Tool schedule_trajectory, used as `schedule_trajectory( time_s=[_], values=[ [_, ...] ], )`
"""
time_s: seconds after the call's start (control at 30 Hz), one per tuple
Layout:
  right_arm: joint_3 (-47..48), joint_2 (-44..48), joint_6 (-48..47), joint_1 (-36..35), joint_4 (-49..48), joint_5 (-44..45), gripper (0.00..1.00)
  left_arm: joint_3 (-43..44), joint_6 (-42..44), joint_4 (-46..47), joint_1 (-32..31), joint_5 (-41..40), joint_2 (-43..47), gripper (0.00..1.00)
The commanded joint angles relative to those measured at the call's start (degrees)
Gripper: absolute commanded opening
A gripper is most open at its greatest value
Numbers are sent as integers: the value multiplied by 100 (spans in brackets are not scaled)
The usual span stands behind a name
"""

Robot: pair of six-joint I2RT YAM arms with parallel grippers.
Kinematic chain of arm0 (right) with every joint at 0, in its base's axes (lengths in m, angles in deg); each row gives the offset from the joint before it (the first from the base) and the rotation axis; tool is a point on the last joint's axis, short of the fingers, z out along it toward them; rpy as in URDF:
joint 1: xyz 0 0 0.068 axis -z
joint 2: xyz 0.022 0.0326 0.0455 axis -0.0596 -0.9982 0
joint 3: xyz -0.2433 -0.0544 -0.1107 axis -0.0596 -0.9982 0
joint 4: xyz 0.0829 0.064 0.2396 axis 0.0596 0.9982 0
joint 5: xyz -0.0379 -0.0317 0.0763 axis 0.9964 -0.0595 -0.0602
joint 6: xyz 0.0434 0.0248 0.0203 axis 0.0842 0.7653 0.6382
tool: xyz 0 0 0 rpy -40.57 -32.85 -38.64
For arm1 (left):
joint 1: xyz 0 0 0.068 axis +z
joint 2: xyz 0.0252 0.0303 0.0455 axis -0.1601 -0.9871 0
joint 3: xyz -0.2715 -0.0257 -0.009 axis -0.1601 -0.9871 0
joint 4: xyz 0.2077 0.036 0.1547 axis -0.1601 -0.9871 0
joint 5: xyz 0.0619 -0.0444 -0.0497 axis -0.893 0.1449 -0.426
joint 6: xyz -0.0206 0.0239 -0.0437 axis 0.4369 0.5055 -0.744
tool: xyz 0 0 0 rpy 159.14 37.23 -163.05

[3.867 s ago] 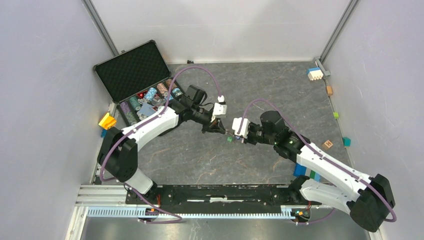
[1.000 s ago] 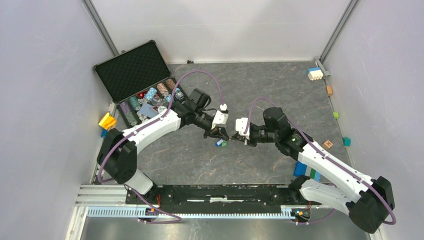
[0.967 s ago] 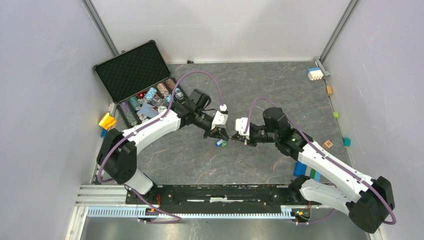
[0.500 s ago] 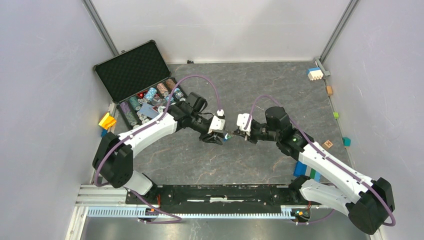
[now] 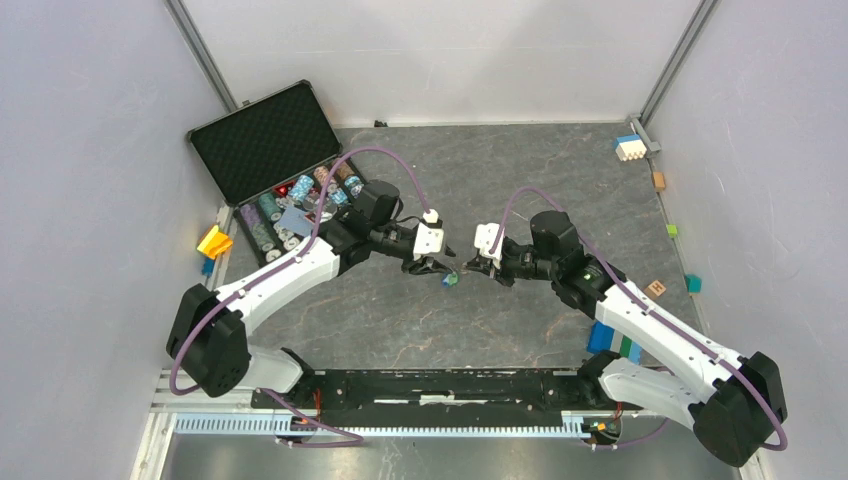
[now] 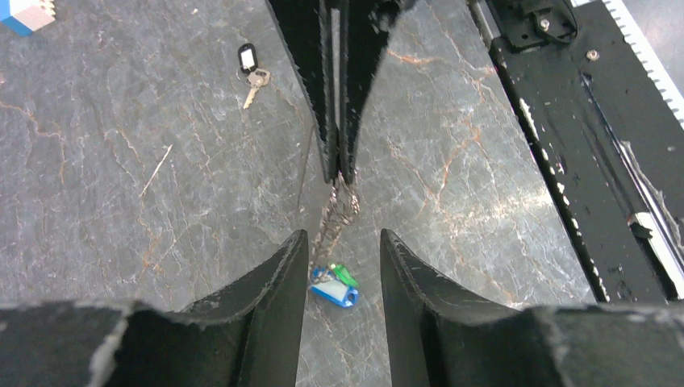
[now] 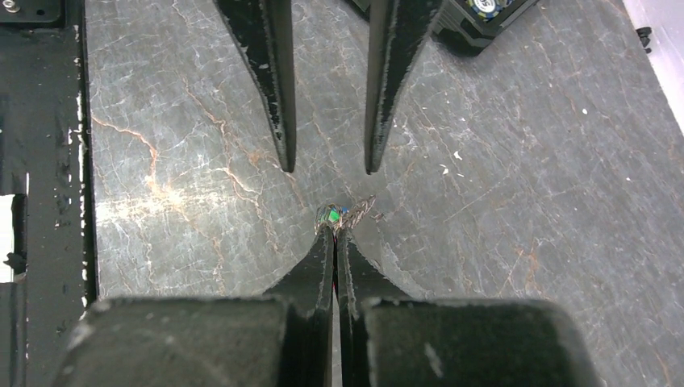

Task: Put the keys on the keyring

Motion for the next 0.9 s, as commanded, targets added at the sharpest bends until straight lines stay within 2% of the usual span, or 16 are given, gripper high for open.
schedule_trajectory(
  time_s=[0.0,0.27,0.53,0.87],
  values=[
    [168,-32,83,39,-305,-373,0,44,-638,641,-6,220,-25,45],
    [201,-50,170,56,-335,-472,0,143,-907,879,-100,335,-390,41],
    [205,-54,180,87,-333,-481,0,177,-1000,874,-111,532,-627,21],
    [168,18,-92,101,-215,-556,0,351,-1258,846,-111,699,-858,2]
  ],
)
